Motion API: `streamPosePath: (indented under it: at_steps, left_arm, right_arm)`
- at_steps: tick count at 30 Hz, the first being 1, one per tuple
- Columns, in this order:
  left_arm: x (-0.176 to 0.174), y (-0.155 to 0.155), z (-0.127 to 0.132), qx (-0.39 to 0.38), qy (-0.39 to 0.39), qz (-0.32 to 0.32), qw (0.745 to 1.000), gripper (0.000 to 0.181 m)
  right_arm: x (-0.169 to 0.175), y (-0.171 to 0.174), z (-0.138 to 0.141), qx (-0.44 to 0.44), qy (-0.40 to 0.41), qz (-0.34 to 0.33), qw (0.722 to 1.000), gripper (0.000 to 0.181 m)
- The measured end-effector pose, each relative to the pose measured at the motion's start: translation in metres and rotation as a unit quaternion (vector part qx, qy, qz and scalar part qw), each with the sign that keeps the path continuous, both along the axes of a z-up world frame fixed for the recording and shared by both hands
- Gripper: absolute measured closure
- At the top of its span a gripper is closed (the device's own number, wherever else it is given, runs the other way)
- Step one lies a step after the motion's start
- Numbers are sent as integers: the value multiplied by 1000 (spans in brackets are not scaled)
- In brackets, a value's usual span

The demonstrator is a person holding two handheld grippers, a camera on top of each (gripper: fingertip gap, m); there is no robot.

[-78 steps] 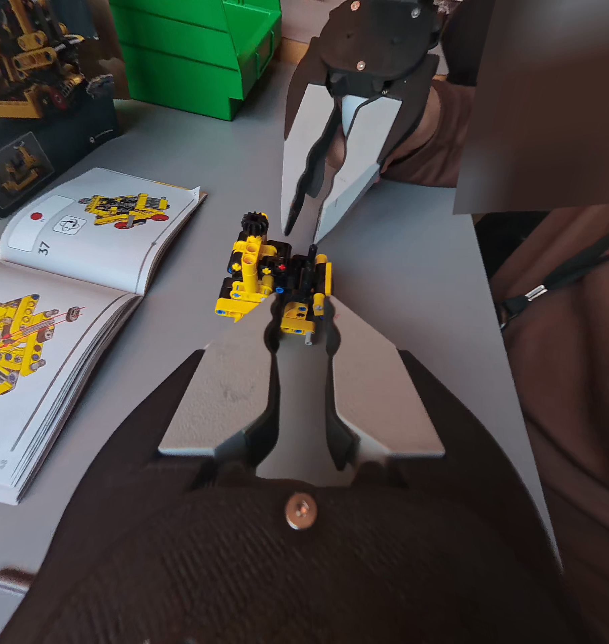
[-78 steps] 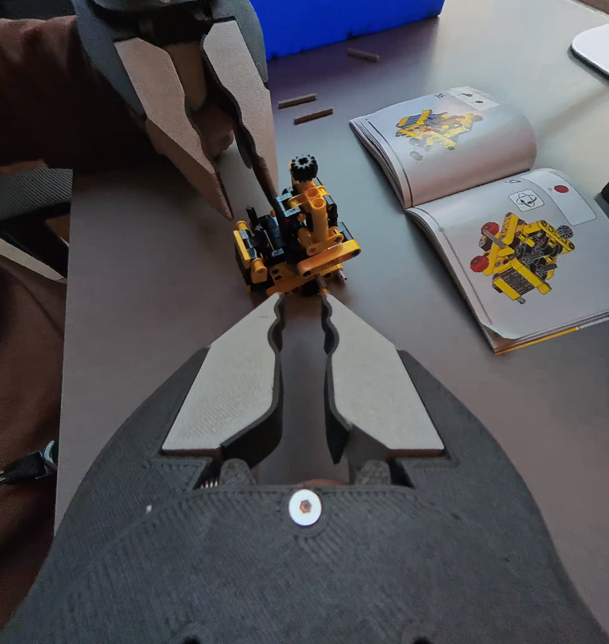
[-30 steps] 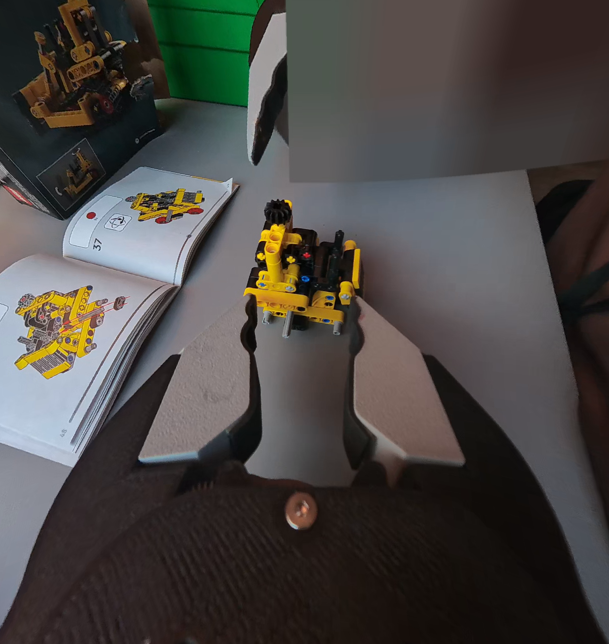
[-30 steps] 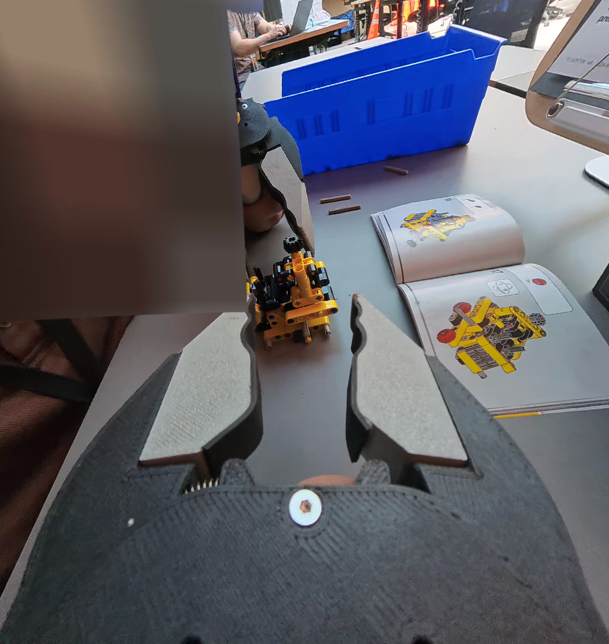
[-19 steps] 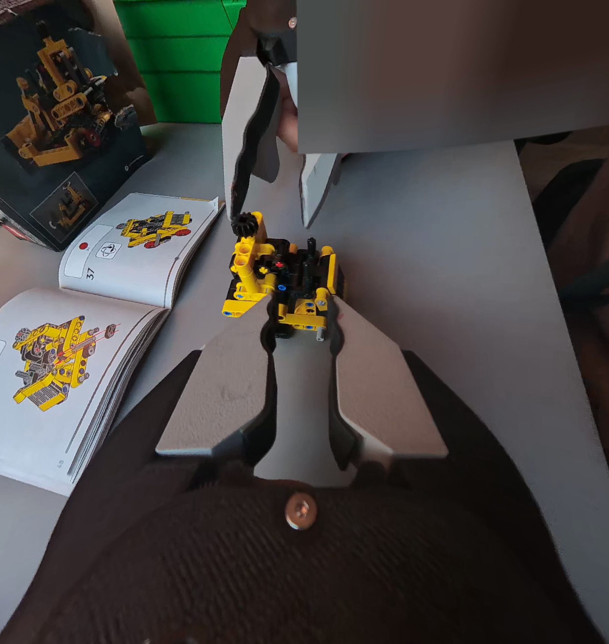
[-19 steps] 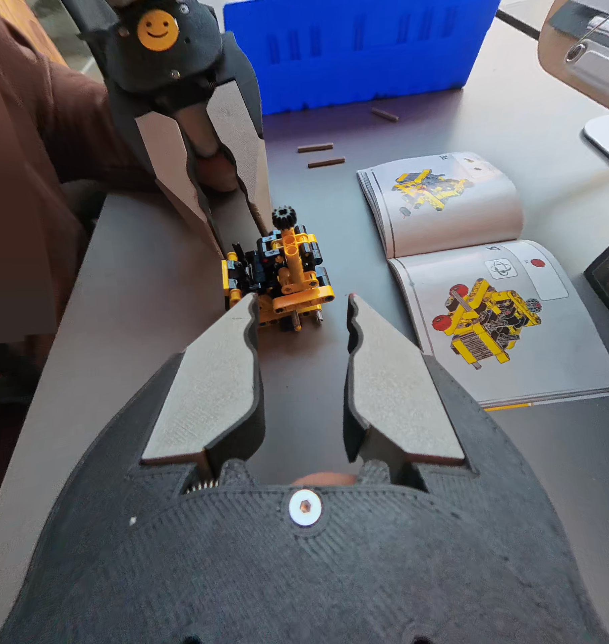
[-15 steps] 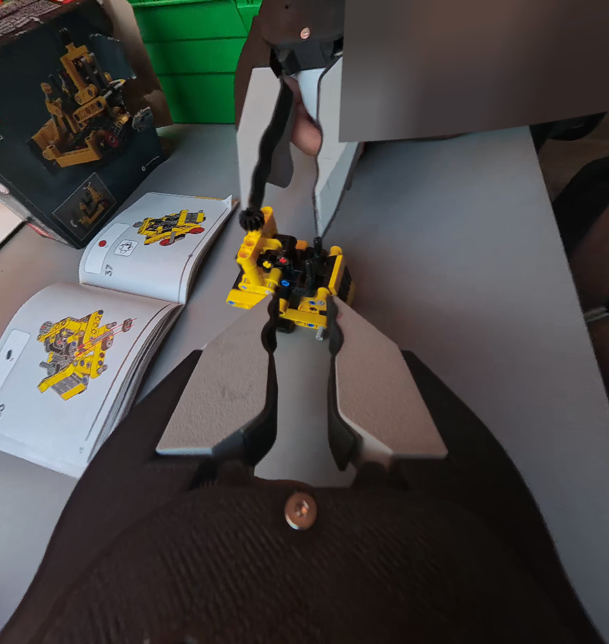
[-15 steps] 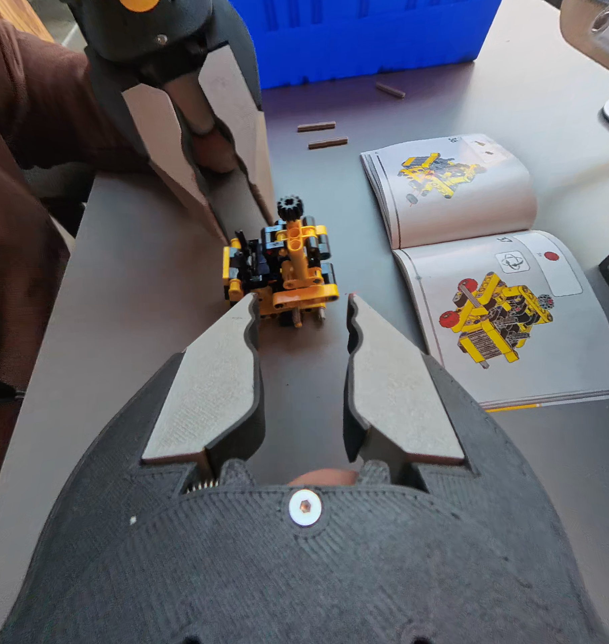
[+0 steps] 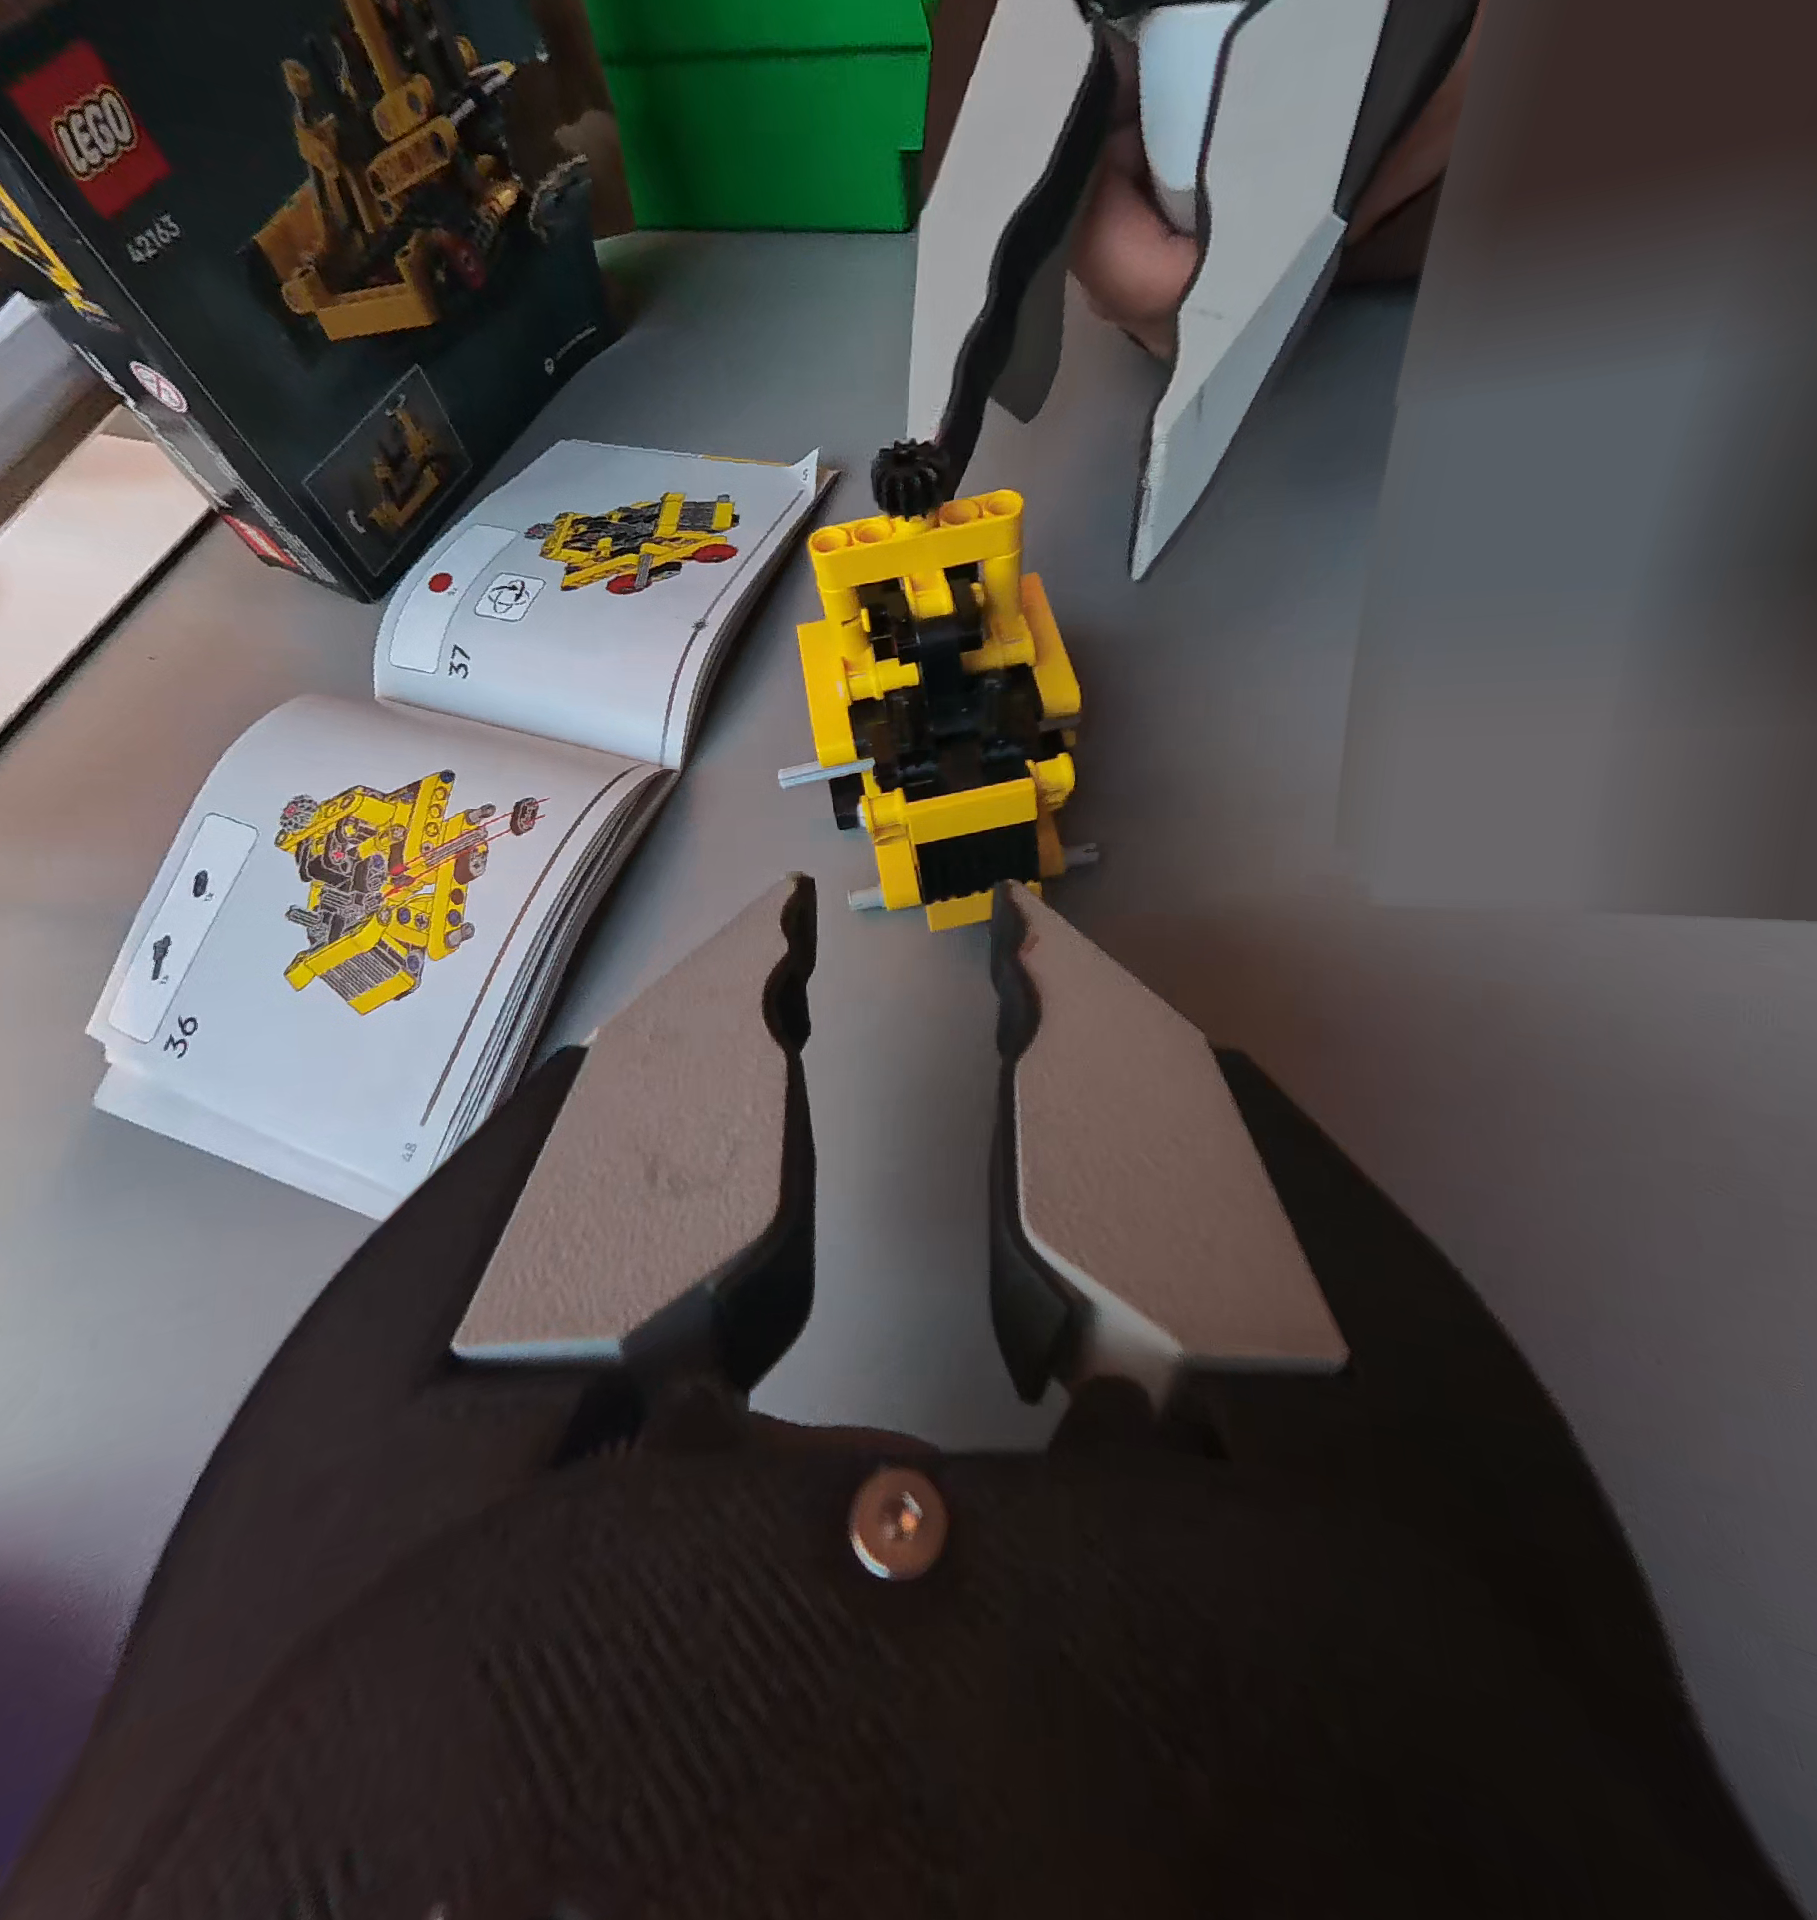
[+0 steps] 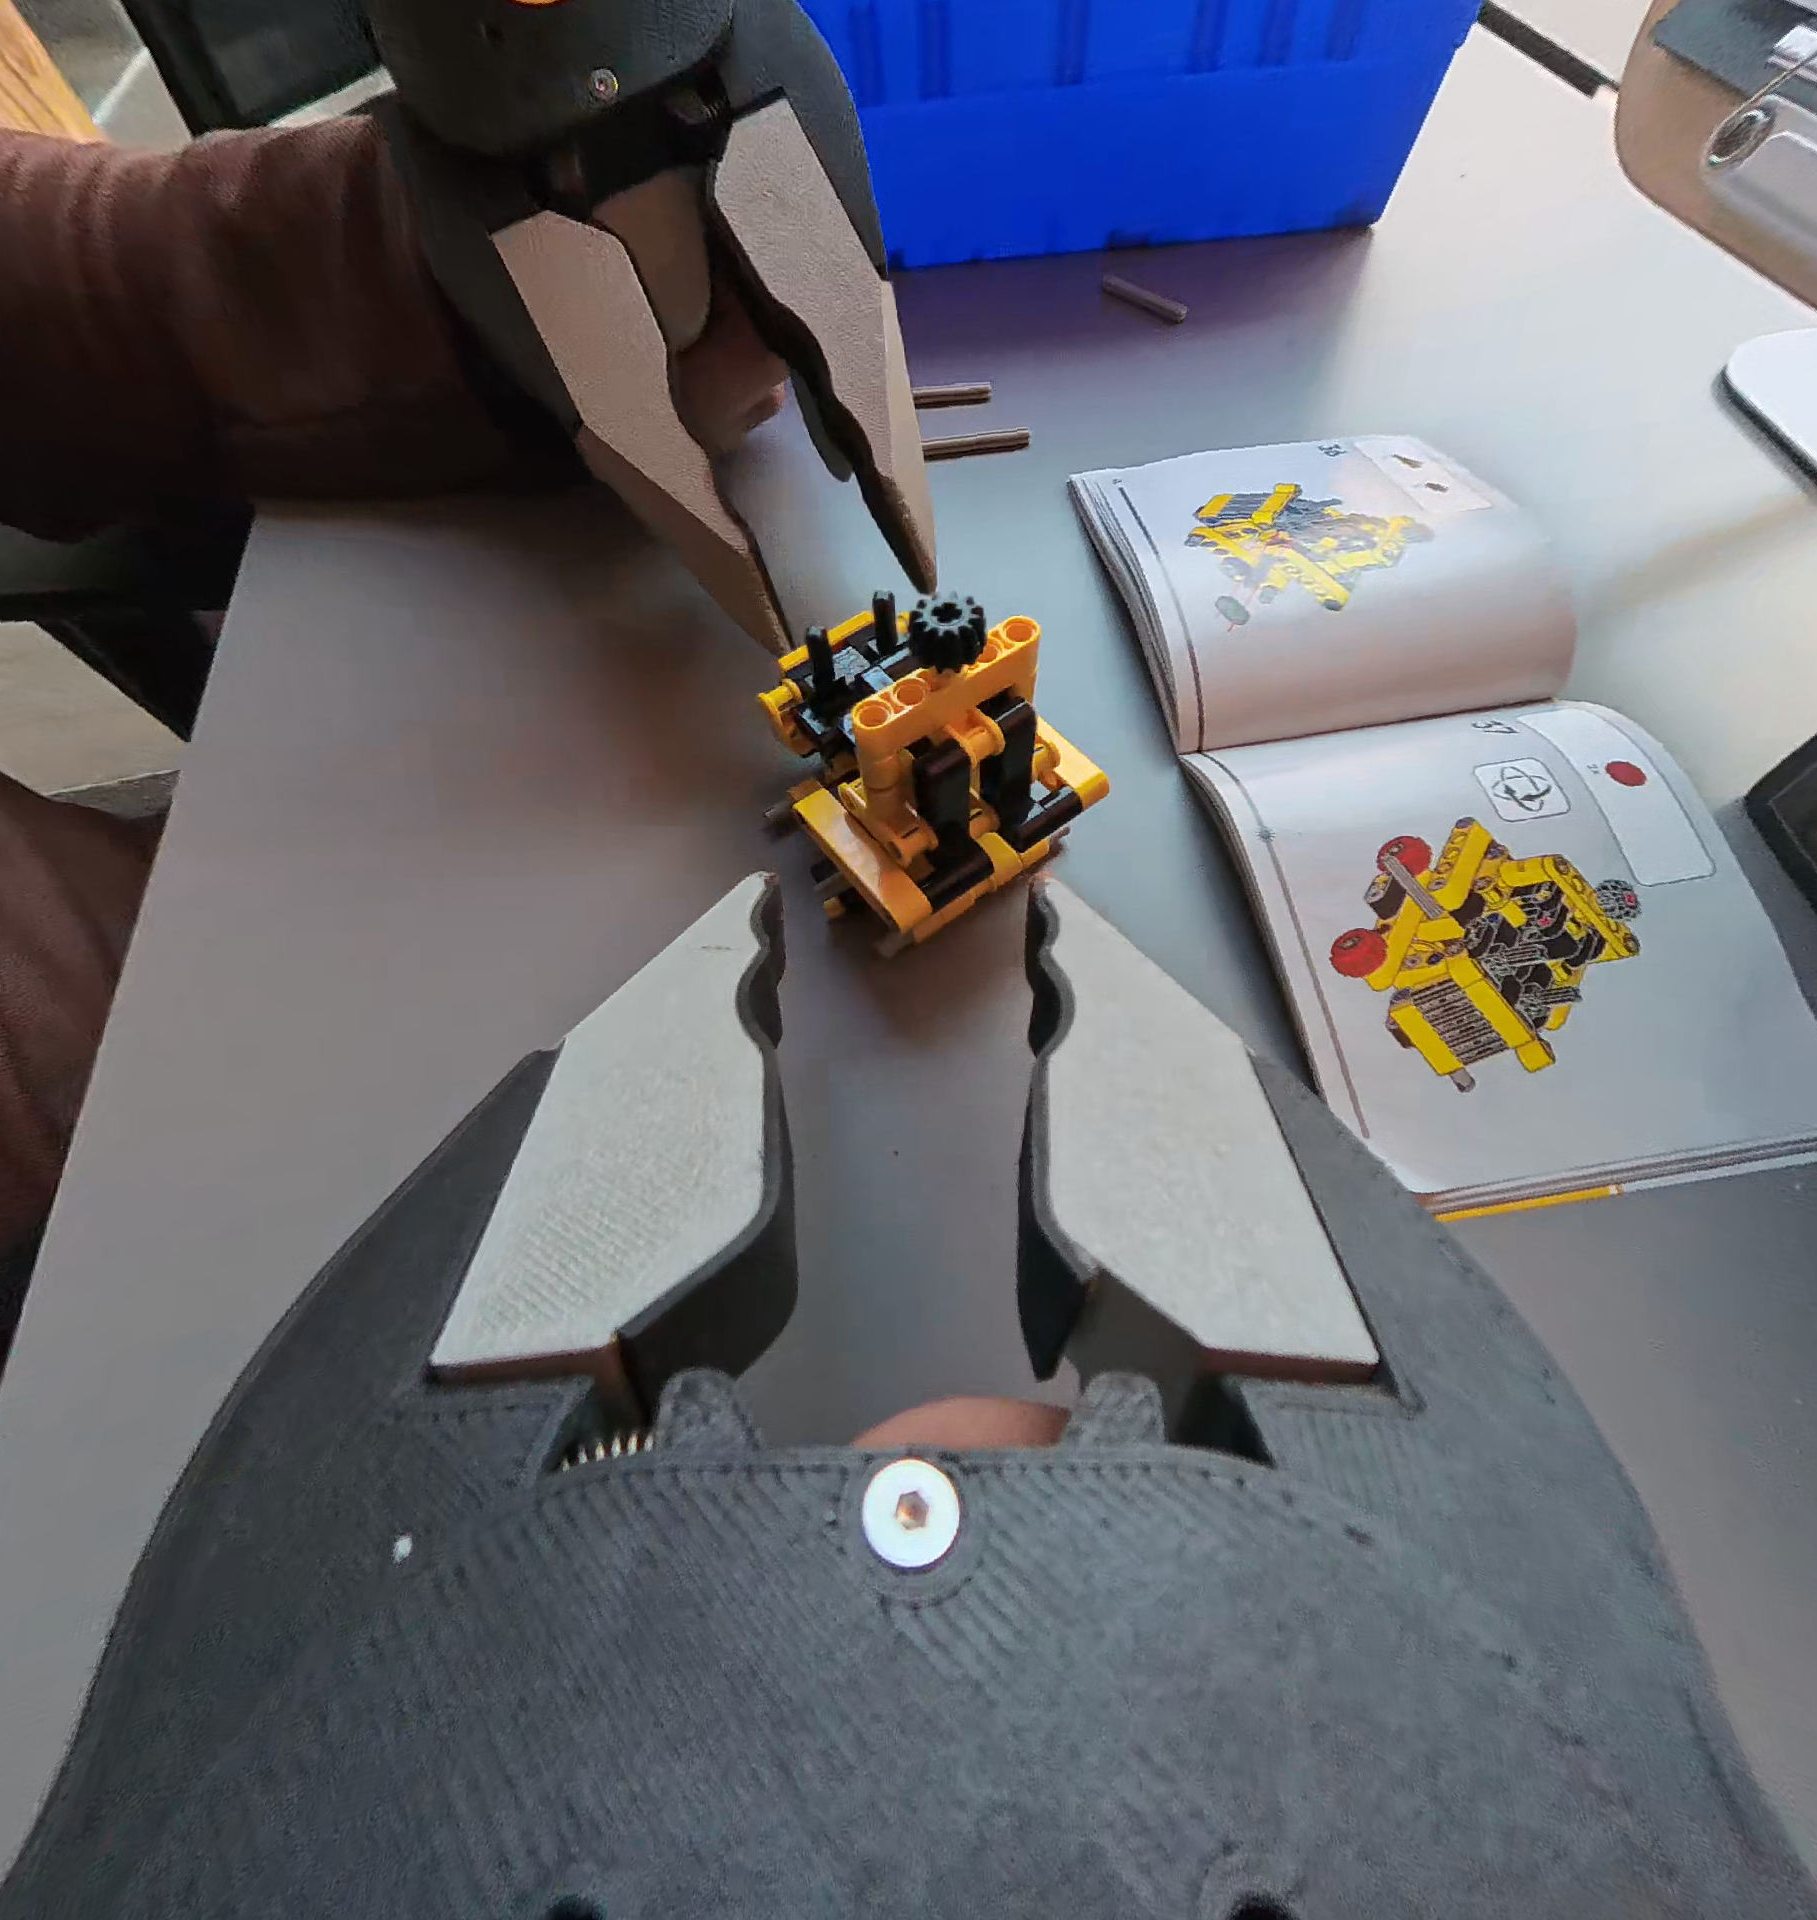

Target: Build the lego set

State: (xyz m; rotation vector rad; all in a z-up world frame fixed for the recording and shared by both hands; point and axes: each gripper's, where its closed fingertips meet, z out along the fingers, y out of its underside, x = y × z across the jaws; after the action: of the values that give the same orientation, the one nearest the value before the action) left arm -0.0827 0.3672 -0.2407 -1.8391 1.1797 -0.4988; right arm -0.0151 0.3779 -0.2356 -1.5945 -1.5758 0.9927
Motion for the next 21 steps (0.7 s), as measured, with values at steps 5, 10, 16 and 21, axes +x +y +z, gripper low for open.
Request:
streamPosePath:
  at_steps: [5, 10, 16, 21]
  left_arm:
    - [1, -1, -6, -2, 18, -4, 1000, 146]
    - [2, -2, -4, -28, -4, -14, 1000, 144]
    - [1, -4, 13, -51, -78, -32, 995, 146]
    - [8, -12, 15, -98, -102, -80, 987, 143]
  right_arm:
    - [-1, 2, -2, 7, -6, -12, 1000, 138]
    - [-2, 5, 0, -3, -2, -19, 1000, 138]
    - [-3, 10, 5, 23, 14, -40, 999, 138]
    - [-11, 11, 6, 38, 16, -58, 997, 131]
